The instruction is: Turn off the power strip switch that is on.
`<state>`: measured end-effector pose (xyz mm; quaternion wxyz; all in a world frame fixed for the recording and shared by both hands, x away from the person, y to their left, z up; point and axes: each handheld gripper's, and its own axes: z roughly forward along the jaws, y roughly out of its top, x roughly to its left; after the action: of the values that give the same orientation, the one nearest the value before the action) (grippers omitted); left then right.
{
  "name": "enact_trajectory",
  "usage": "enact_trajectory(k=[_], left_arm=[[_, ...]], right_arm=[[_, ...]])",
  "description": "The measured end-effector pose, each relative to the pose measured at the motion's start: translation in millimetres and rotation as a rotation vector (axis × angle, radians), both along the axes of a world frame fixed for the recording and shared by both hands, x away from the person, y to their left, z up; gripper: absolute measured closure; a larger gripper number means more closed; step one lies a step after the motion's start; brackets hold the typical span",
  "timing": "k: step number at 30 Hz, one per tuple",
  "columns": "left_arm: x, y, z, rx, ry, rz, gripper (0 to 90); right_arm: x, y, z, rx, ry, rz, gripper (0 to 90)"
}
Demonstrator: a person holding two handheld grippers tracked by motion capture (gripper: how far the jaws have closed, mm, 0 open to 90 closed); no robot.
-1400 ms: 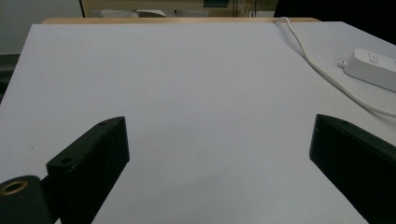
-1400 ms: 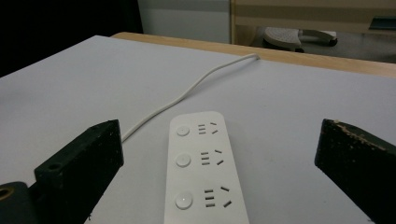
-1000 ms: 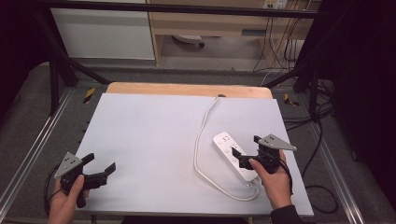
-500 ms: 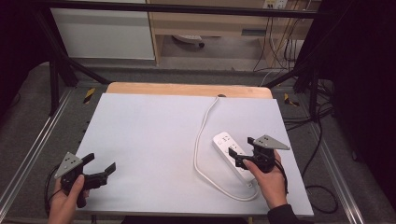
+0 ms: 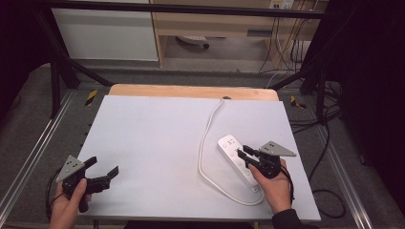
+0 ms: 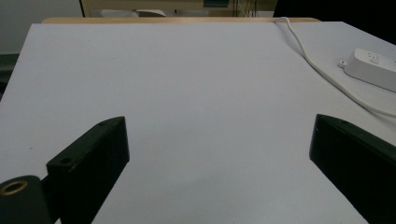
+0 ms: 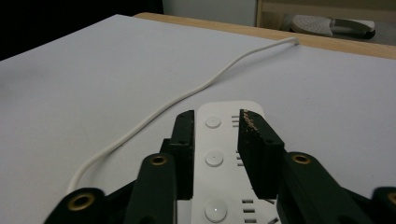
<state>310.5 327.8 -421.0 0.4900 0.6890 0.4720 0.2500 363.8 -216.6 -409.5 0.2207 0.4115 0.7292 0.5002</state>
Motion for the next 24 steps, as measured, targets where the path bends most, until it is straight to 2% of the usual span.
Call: enact_trajectory(k=[3, 9, 18, 24], left_arm=[[-0.3, -0.2, 0.2, -0.002, 0.0, 0.003, 4.5], [-0.1, -0.2, 0.1, -0.003, 0.002, 0.005, 4.5], [0.1, 0.0, -0.1, 0.005, 0.006, 0.007, 4.5], [-0.3, -1.0, 0.0, 0.005, 0.006, 0.003, 4.5]], right_arm=[[-1.1, -2.9, -1.9, -0.002, 0.004, -0.007, 78.9], [-1.8, -5.7, -7.5, -0.015, 0.015, -0.021, 86.4], [-1.7, -1.0, -12.5, -0.05, 0.021, -0.017, 89.0], [-1.1, 2.1, -16.3, -0.08, 0.049, -0.002, 89.8]])
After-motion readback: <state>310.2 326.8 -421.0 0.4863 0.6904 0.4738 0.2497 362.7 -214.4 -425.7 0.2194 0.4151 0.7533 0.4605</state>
